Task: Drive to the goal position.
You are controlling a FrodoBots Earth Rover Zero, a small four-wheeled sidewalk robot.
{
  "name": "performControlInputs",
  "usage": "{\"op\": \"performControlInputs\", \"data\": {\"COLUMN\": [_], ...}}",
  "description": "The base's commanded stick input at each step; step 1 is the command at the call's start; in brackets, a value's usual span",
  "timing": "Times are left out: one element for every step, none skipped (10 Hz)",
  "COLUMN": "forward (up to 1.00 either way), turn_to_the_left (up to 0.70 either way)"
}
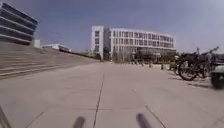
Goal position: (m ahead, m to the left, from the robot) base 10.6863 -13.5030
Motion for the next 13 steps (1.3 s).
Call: {"op": "performControlInputs", "data": {"forward": [1.0,1.0,1.0,1.0,1.0,1.0,1.0,1.0,1.0,1.0,1.0,1.0,1.0], "turn_to_the_left": [0.0,0.0,0.0,0.0,0.0,0.0,0.0,0.0,-0.16,-0.4,-0.23,-0.02,0.0]}}
